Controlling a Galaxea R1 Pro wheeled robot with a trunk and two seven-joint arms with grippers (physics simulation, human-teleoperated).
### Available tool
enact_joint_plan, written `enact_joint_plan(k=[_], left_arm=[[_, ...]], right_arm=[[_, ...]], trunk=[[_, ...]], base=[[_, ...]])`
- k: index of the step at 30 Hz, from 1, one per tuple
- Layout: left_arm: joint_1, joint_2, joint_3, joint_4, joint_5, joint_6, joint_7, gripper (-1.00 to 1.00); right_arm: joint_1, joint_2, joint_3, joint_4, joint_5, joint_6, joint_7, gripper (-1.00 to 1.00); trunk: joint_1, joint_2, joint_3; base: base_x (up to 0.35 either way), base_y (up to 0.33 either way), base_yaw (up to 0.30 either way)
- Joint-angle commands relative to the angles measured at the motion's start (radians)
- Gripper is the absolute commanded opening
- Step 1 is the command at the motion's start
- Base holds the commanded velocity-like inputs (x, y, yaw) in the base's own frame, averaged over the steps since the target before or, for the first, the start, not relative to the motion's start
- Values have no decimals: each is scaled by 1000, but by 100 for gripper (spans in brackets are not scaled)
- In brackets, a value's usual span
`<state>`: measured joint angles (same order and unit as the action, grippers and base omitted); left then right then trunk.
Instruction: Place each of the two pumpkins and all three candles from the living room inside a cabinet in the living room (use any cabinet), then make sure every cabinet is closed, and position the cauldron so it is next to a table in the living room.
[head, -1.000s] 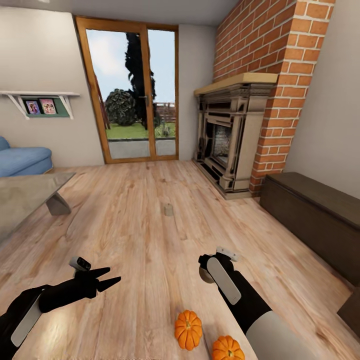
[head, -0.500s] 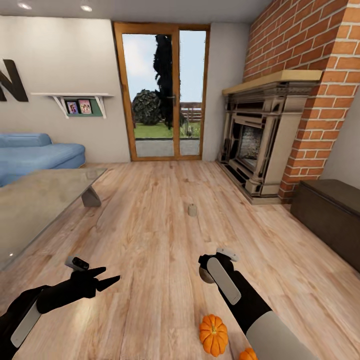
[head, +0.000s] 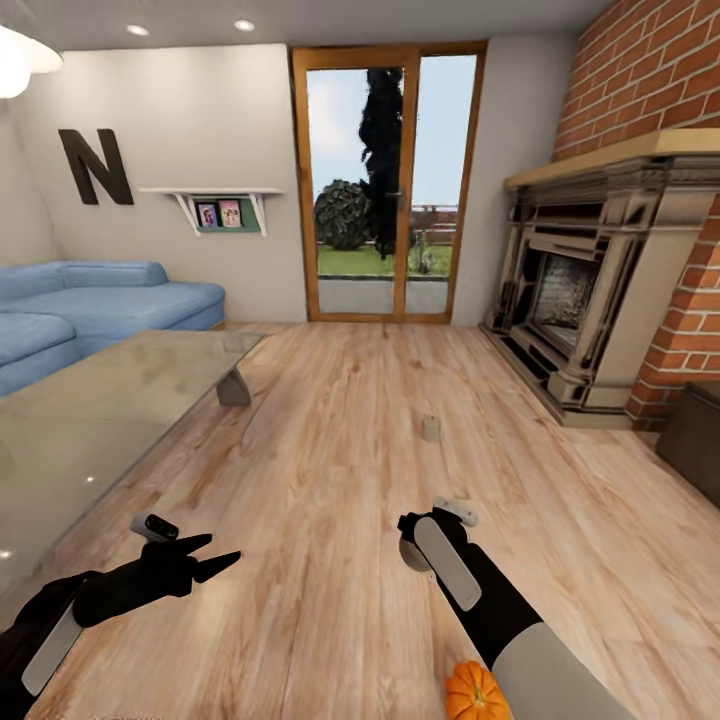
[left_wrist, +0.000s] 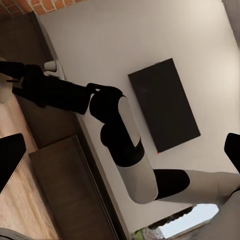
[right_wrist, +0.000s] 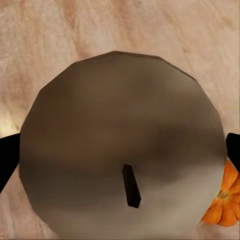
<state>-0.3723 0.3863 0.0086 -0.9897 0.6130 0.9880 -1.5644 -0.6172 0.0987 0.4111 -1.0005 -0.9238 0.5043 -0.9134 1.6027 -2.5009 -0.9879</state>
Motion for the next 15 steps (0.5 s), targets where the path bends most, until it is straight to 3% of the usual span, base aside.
enact_joint_plan(k=[1,9,15], left_arm=[[0,0,-1,0,1,11,-3,100],[0,1,-1,0,1,11,-3,100],[0,2,-1,-1,1,11,-3,100]], right_arm=[[-1,0,2,-1,-4,3,-8,-100],[-1,-2,2,-1,-4,2,-7,-100],[-1,-2,2,-1,-4,2,-7,-100]], trunk=[[0,0,-1],[0,0,-1],[0,0,-1]], base=[[186,159,181],[193,231,37],[212,225,-188]])
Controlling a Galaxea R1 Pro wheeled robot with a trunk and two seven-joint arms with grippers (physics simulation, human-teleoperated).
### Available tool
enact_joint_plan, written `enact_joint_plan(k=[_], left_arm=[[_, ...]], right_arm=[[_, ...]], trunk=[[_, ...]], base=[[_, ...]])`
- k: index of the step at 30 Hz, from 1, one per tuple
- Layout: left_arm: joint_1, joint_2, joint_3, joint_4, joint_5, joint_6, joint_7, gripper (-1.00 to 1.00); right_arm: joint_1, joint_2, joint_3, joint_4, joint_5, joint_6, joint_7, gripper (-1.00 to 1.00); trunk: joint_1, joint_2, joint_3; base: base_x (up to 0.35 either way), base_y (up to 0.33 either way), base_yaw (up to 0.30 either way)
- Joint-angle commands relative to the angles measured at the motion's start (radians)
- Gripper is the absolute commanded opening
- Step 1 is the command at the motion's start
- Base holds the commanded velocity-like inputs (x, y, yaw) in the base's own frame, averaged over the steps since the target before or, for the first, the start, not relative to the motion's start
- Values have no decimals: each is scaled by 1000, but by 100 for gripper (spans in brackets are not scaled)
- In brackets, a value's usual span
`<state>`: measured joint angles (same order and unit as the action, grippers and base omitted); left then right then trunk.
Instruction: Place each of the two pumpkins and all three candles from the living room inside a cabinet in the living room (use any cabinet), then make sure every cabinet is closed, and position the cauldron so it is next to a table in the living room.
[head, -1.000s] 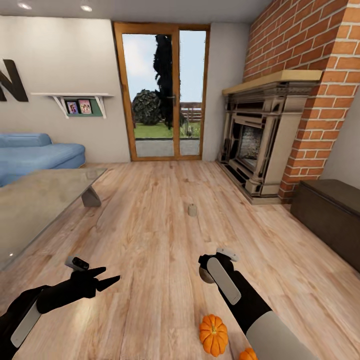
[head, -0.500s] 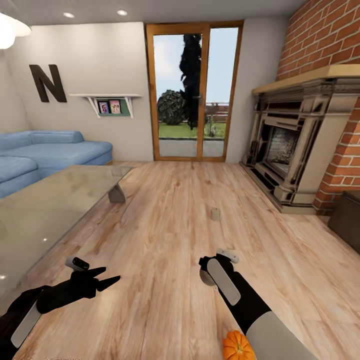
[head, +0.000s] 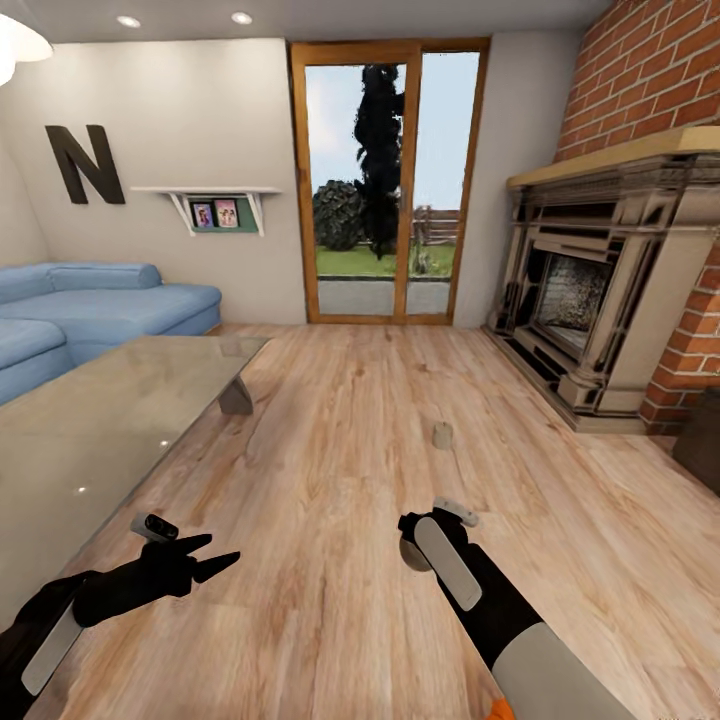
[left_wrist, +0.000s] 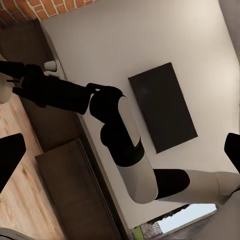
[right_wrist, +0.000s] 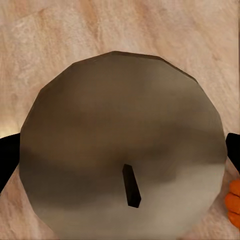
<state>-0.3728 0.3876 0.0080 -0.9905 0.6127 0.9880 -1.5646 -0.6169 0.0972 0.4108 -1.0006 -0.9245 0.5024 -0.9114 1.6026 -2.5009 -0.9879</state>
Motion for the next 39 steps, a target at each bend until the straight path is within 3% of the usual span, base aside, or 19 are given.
enact_joint_plan(k=[1,39], left_arm=[[0,0,0,0,1,11,-3,100],[0,1,0,0,1,11,-3,100]], right_arm=[[-1,0,2,1,-4,4,-9,-100],[-1,1,1,7,-4,2,-7,-100]], trunk=[[0,0,-1],[0,0,-1]], base=[[102,81,-206],[95,161,-92]])
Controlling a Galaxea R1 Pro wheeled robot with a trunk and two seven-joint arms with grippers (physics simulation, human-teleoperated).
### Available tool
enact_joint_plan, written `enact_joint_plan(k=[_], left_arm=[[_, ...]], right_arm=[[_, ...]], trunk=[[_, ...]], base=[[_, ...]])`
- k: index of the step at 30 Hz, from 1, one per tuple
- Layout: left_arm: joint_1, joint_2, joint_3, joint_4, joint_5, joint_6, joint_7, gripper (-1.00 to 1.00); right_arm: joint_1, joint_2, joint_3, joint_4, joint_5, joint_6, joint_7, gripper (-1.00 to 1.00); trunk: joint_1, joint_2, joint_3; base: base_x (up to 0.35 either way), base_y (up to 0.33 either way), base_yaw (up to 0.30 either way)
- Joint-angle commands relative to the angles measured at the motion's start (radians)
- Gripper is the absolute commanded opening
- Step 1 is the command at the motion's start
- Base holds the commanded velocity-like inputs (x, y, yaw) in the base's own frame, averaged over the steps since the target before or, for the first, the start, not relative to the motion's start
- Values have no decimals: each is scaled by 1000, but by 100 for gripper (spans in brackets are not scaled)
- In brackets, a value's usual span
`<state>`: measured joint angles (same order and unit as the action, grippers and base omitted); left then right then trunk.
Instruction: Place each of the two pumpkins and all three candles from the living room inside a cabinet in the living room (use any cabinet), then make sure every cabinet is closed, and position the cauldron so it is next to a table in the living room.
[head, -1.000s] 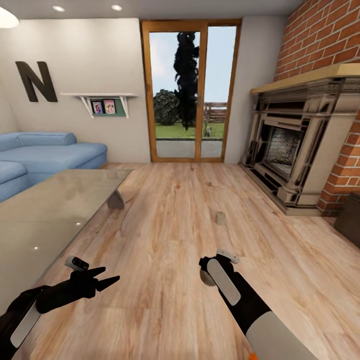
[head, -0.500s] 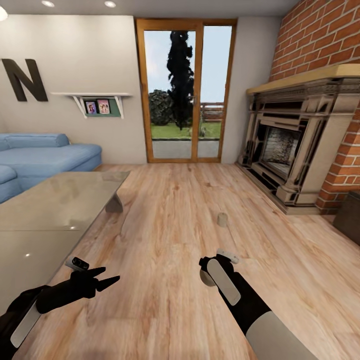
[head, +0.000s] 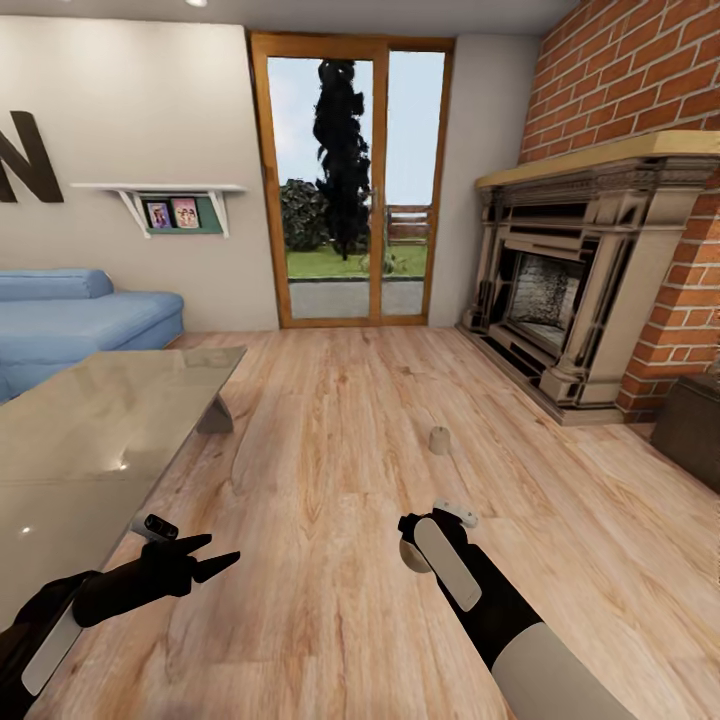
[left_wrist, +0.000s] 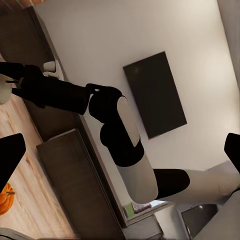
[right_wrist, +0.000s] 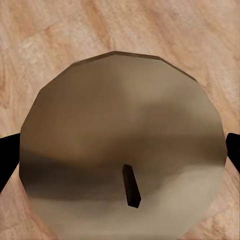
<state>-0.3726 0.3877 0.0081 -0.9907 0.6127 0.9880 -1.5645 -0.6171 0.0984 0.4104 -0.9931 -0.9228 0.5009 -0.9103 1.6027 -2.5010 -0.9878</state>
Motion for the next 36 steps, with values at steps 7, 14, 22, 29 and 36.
enact_joint_plan(k=[7,14,22,29,36], left_arm=[[0,0,0,0,1,11,-3,100],[0,0,0,0,1,11,-3,100],[0,0,0,0,1,11,-3,100],[0,0,0,0,1,11,-3,100],[0,1,0,0,1,11,-3,100]], right_arm=[[-1,0,2,-1,-5,4,-9,-100],[-1,0,2,-1,-5,4,-9,-100],[-1,0,2,-1,-5,4,-9,-100],[-1,0,2,-1,-5,4,-9,-100],[-1,0,2,-1,-5,4,-9,-100]], trunk=[[0,0,-1],[0,0,-1],[0,0,-1],[0,0,-1],[0,0,-1]], base=[[33,63,-42],[53,181,-143],[100,81,-9],[82,31,-54],[55,5,-58]])
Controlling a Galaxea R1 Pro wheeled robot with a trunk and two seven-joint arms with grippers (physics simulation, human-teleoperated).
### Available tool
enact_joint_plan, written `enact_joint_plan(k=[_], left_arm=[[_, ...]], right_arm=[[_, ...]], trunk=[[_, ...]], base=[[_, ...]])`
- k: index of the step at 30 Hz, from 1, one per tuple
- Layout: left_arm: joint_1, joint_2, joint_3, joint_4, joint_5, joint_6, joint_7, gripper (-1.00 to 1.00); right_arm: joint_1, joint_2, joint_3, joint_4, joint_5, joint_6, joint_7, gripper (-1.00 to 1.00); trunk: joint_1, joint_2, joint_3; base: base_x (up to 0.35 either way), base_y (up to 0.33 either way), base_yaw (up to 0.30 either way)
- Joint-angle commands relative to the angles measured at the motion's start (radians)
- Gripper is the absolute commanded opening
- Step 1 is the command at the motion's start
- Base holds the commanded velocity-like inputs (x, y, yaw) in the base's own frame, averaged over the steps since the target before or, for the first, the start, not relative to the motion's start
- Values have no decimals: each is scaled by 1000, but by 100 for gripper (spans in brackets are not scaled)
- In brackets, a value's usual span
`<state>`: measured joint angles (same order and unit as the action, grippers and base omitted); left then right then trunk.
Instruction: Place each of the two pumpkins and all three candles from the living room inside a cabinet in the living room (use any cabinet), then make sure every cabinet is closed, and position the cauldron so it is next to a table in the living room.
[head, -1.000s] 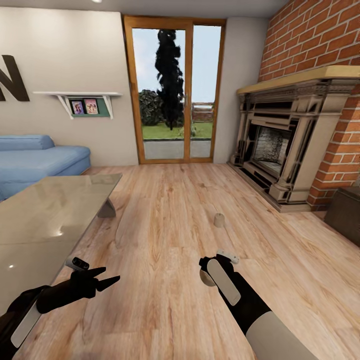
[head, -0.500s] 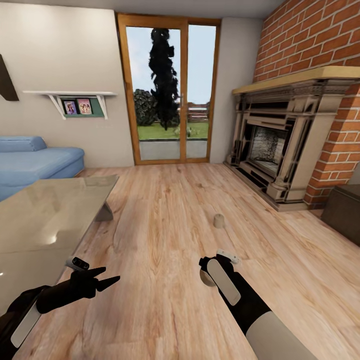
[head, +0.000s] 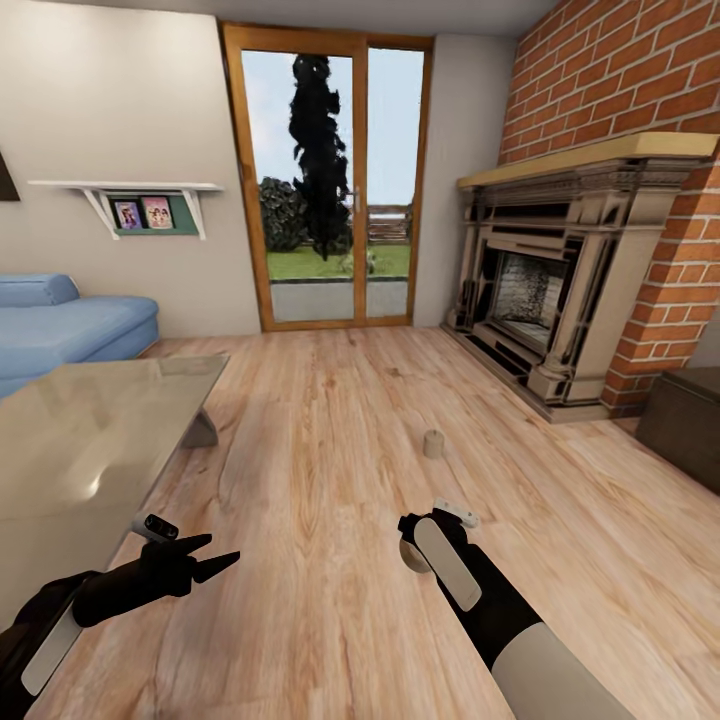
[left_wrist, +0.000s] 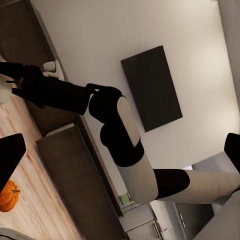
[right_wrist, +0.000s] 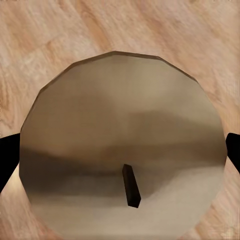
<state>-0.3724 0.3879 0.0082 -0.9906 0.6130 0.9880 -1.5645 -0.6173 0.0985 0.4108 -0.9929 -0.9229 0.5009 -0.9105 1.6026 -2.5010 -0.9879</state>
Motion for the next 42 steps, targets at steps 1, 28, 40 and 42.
enact_joint_plan(k=[1,28,40,42], left_arm=[[0,0,-1,0,1,11,-3,100],[0,0,0,0,1,11,-3,100],[0,0,-1,0,0,11,-3,100],[0,0,-1,0,1,11,-3,100]], right_arm=[[-1,0,1,-1,-5,4,-8,-100],[-1,0,2,-1,-5,4,-8,-100],[-1,-2,2,-1,-5,4,-8,-100],[-1,-2,2,-1,-5,4,-8,-100]], trunk=[[0,0,-1],[0,0,-1],[0,0,-1],[0,0,-1]], base=[[186,0,-6],[87,31,39],[253,108,4],[307,37,0]])
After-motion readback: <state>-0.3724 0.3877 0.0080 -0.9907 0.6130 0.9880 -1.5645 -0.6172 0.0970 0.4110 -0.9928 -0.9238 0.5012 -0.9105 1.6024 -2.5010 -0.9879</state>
